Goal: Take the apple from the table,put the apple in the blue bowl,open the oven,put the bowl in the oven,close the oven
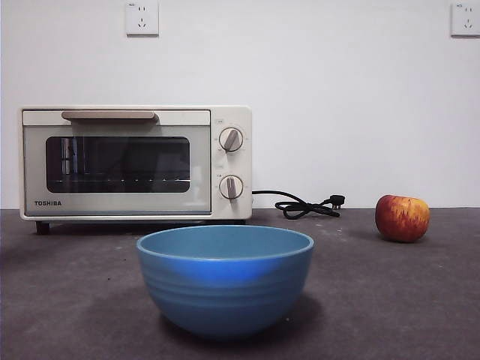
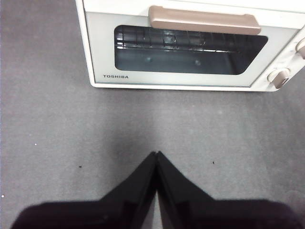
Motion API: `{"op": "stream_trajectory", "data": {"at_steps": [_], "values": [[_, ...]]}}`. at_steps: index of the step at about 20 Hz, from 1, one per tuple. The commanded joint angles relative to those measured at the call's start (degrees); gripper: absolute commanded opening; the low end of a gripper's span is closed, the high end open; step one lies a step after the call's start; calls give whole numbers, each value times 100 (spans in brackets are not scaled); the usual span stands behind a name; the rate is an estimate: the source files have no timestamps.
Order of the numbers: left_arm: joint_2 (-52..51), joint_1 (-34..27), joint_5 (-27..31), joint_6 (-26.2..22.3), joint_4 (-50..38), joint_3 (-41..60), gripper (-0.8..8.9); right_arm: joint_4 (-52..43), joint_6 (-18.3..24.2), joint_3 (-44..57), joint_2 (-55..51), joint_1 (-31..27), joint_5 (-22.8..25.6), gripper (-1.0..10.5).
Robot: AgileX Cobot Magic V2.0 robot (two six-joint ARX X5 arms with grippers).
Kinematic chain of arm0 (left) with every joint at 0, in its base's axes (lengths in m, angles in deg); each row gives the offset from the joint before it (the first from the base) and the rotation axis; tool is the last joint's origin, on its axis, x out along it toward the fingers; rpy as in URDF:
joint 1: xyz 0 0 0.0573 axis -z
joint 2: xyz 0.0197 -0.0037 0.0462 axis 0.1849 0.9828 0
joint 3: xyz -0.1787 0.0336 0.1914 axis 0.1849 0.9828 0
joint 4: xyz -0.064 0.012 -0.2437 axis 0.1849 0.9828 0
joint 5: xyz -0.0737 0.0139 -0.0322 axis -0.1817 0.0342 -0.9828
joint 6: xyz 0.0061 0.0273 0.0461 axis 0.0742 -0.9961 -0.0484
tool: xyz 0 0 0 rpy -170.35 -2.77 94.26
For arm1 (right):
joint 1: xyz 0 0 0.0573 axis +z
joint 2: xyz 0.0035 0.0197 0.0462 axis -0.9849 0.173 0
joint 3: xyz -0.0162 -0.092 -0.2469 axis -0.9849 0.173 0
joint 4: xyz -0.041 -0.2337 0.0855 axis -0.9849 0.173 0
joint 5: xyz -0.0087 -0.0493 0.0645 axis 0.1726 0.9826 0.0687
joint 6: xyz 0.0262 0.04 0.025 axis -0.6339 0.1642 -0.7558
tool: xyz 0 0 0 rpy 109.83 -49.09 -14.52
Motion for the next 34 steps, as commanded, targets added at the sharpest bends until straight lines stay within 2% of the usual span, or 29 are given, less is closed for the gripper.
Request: {"op": "stream_trajectory", "data": {"at_steps": [1, 6, 7, 10, 13, 16, 17, 23, 30, 31, 32, 33, 34], "values": [[243, 9, -4, 37, 13, -157, -4, -48, -22, -273, 396, 0, -7, 1], [660, 9, -7, 37, 127, -205, -4, -2, 22, -1128, 1464, 0, -256, 12], [719, 9, -9, 37, 223, -205, -4, -4, 31, -1331, 1707, 2, -332, 45], [872, 9, -7, 33, 529, -205, -4, 118, 129, -2048, 2535, 7, -507, 264], [914, 11, -55, 15, 723, -205, -4, 450, 129, -2861, 3427, 7, -511, 315], [914, 48, -479, 15, 831, -205, -4, 713, 129, -3609, 4297, 7, -494, 579], [914, 87, -621, 15, 852, -205, -4, 791, 129, -3829, 4562, 9, -492, 600], [914, 621, -793, 22, 901, -205, -4, 789, 144, -4647, 5827, 48, -516, 599], [916, 1172, -791, 35, 984, -205, -4, 684, 146, -4739, 6638, 122, -407, 592], [916, 1207, -789, 39, 981, -205, -4, 706, 151, -4739, 6682, 151, -411, 556], [916, 1237, -785, 39, 979, -205, -4, 728, 175, -4736, 6723, 155, -420, 446], [916, 1257, -748, 42, 979, -205, -4, 745, 186, -4736, 6752, 166, -431, 316], [918, 1272, -726, 42, 981, -205, -4, 761, 188, -4736, 6756, 192, -422, 127]]}}
